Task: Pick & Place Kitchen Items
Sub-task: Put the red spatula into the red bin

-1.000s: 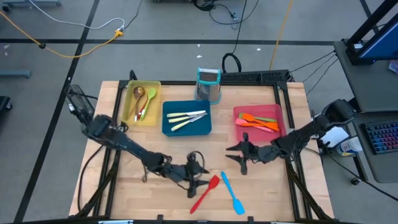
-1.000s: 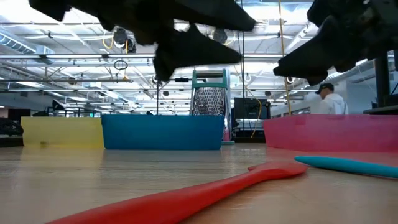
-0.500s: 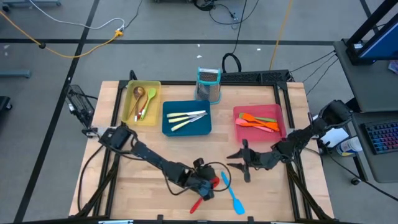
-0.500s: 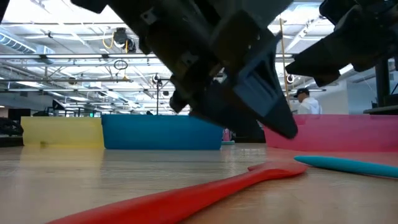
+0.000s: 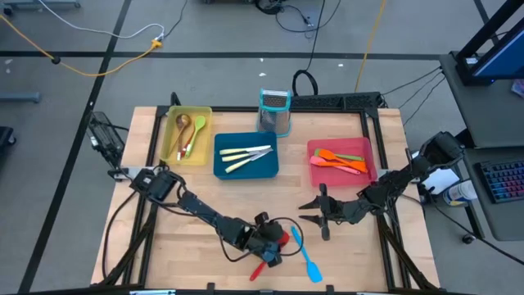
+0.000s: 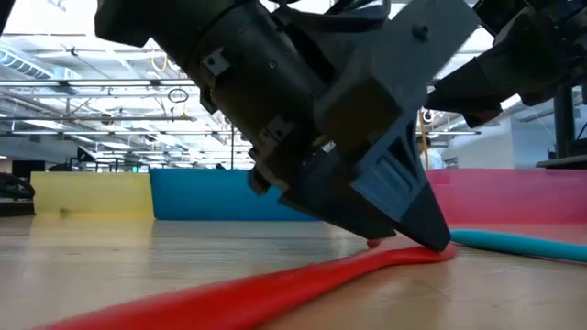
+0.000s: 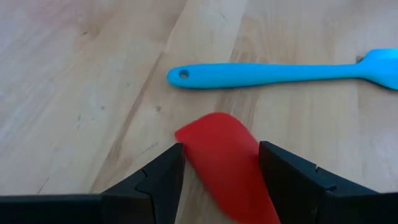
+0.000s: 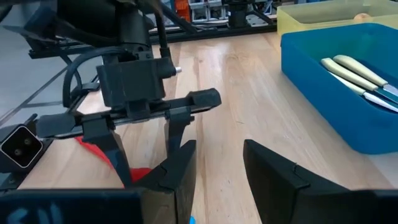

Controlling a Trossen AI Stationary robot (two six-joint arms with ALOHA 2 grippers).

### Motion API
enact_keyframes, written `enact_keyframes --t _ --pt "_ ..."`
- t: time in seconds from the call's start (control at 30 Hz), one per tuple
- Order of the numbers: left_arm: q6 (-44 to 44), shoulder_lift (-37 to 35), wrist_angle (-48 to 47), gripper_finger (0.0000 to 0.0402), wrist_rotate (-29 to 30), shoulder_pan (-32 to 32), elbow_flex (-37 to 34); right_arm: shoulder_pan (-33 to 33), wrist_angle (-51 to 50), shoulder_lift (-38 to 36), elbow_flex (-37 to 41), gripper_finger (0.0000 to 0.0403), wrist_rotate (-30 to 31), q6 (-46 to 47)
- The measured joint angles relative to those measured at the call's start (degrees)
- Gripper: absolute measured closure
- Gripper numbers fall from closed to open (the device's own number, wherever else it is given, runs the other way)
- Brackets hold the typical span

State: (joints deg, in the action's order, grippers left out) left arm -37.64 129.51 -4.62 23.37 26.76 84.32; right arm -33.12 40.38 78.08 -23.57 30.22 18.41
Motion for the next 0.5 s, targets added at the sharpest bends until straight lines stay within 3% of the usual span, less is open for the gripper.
enact_keyframes --t 0.3,0.5 --pt "1.20 1.27 -5.24 0.0196 -0.27 0.05 0.23 0.00 -0.26 0.00 0.00 0.0277 0.02 0.41" --pt "2.52 1.34 -3.57 0.0271 -3.42 -0.72 -0.05 0.00 -0.31 0.00 0.00 0.0277 0.19 0.42"
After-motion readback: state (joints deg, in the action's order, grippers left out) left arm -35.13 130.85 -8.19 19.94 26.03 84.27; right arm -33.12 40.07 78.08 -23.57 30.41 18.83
